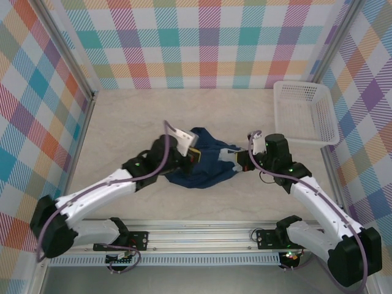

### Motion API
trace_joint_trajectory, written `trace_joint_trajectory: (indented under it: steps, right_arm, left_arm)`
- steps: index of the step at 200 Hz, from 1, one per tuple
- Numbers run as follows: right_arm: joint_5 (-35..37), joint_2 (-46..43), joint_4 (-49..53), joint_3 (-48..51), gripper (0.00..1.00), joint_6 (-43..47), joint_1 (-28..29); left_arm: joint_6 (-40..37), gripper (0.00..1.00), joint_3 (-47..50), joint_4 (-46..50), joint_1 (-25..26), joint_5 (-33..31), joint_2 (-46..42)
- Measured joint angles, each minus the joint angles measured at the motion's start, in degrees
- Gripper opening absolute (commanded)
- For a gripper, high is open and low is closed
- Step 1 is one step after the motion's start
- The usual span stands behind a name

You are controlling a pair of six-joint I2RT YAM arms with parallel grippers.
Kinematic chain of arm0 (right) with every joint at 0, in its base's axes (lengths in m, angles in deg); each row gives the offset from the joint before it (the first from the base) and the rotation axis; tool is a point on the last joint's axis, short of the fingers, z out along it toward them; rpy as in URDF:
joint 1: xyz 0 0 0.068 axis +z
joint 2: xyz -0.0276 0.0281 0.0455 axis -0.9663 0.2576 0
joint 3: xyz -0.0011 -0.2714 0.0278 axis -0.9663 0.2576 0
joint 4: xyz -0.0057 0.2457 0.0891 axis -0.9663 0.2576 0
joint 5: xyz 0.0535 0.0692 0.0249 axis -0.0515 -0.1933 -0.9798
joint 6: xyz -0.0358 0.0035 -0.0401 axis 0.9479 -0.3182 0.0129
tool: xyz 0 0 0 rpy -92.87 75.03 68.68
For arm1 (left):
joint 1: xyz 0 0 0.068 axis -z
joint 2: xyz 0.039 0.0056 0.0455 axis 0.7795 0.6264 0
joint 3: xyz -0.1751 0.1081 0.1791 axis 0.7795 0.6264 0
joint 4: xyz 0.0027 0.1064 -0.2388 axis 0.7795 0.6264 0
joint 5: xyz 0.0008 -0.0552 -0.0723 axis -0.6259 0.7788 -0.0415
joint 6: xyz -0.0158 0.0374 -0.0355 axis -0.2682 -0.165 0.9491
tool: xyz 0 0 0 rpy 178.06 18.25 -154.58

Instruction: Fold the inside-out t-shirt

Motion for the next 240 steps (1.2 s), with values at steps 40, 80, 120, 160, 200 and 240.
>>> trace_joint_trajectory:
  steps: [40, 80, 120, 160, 200, 240]
  right_arm:
    - [-5.9, -0.5, -6.6, -4.1, 0.01, -2.5, 1.7]
    - [-6.3, 4.0, -9.2, -7.5, 0.00, -5.3, 3.2]
    - [-3.1, 6.9, -9.2, -13.5, 0.00, -6.6, 3.9]
    - [-0.5, 7.0, -10.3, -19.3, 0.00, -5.1, 4.4]
    - [-0.3, 9.1, -8.2, -19.8, 0.00, -1.2, 4.1]
    - [-2.1, 10.1, -3.3, -11.1, 0.03, -1.4, 3.7]
  left_arm:
    - [0.4, 0.00, -9.3, -0.6, -3.8, 4.5, -6.2]
    - [0.4, 0.00, -17.7, 1.8, -5.0, 5.7, -3.0]
    - [0.4, 0.00, -25.2, 8.2, -9.7, -0.8, 0.7]
    - [0.3, 0.00, -28.2, 13.5, -13.5, -4.0, 1.7]
    - [0.6, 0.00, -22.1, 11.4, -14.5, 3.3, 1.7]
    - [3.7, 0.00, -2.8, 3.6, -12.9, 14.4, 1.4]
